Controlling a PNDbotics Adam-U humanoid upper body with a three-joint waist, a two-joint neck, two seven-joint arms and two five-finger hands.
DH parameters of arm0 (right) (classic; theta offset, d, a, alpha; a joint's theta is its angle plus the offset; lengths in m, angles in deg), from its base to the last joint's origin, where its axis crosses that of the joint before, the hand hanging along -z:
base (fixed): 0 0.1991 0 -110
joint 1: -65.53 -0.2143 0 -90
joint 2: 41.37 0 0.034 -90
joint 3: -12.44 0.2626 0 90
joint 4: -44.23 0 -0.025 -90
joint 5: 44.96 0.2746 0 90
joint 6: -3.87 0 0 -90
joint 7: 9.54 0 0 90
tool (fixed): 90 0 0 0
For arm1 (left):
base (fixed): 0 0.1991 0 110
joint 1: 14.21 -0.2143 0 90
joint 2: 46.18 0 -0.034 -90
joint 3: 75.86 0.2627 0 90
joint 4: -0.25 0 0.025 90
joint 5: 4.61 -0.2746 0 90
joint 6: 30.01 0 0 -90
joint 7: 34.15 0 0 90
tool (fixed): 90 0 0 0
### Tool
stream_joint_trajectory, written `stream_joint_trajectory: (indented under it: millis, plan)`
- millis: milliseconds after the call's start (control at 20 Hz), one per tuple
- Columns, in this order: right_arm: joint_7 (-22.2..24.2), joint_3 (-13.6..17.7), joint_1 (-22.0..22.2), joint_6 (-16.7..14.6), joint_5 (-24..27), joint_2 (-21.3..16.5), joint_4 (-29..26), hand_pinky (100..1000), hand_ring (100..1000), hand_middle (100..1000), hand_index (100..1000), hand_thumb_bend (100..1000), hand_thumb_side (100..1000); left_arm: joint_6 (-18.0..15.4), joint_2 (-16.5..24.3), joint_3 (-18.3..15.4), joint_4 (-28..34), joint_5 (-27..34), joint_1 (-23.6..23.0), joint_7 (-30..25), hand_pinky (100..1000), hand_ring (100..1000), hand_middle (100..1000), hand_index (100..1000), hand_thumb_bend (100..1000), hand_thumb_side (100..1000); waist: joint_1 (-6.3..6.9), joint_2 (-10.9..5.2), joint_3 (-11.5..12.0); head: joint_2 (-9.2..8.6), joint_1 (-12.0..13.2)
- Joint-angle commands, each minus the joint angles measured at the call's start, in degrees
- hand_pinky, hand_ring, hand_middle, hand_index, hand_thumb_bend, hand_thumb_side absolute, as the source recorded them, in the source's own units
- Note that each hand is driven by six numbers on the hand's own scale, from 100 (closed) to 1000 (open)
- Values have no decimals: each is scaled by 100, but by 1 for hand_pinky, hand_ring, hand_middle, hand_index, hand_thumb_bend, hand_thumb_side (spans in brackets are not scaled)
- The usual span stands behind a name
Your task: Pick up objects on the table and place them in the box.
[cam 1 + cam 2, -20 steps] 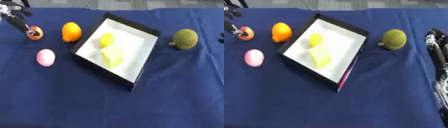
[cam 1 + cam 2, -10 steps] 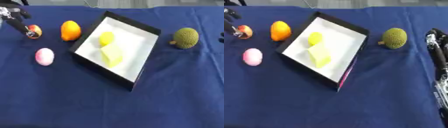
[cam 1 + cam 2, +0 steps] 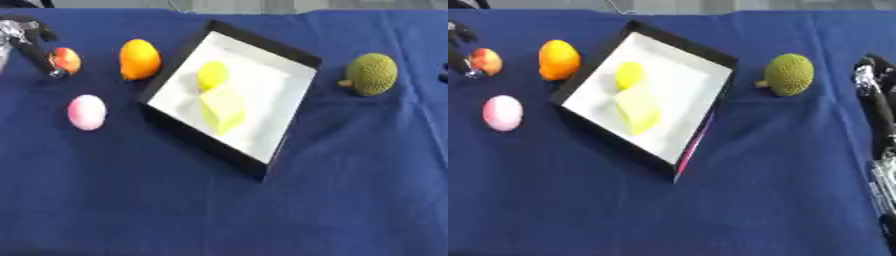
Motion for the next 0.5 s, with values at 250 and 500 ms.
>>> stream_joint_trajectory:
  millis: [250,500]
  plan:
    - [29,12,-99,-15,17,-70,-152,984,846,805,899,100,734,79,73,-91,-102,-94,138,12,800,855,829,837,348,100,-66,-16,-26,-77,50]
    - [41,2,-112,-18,19,-63,-149,984,846,805,900,100,735,107,31,-99,-150,-95,137,81,771,819,785,766,281,100,-62,-17,-36,-60,61]
